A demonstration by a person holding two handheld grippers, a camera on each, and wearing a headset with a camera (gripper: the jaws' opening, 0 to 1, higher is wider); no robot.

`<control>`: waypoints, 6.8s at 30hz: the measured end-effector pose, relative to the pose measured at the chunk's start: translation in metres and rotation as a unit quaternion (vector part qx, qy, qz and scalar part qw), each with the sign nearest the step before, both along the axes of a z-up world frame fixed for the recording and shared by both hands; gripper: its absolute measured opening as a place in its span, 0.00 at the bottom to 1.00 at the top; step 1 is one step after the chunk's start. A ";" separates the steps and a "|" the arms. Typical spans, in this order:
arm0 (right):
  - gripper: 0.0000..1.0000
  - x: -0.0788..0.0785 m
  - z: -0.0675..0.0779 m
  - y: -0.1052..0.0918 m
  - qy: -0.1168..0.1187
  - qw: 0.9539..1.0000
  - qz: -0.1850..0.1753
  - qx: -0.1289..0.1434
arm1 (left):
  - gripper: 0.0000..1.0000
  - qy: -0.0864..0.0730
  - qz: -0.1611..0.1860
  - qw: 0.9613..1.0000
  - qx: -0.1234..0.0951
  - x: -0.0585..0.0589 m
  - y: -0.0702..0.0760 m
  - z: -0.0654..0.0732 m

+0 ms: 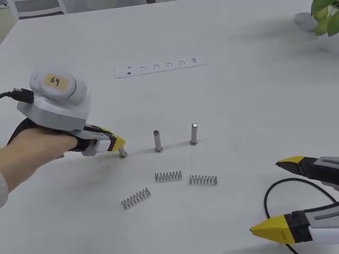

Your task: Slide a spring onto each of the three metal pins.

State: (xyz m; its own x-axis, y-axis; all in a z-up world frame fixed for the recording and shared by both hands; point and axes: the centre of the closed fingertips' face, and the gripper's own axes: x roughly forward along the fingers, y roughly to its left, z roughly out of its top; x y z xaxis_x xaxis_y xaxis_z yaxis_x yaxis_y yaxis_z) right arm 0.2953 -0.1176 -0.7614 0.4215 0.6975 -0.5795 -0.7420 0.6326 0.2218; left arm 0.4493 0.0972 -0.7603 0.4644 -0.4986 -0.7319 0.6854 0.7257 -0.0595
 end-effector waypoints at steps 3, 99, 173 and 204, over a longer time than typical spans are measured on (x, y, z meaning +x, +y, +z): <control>0.94 0.000 0.000 0.001 0.000 1.000 0.001 0.001 | 0.05 0.001 -0.001 1.000 -0.003 -0.001 0.000 0.001; 0.95 0.005 0.019 0.025 -0.022 0.998 0.054 -0.024 | 0.90 -0.129 -0.052 0.975 -0.173 -0.110 0.014 0.036; 0.98 0.011 0.016 0.026 -0.022 0.998 0.056 -0.032 | 0.12 -0.096 -0.095 0.984 -0.120 -0.116 -0.005 -0.038; 0.97 0.010 0.015 0.025 -0.017 0.998 0.055 -0.029 | 0.03 -0.096 -0.097 0.985 -0.108 -0.112 -0.008 -0.043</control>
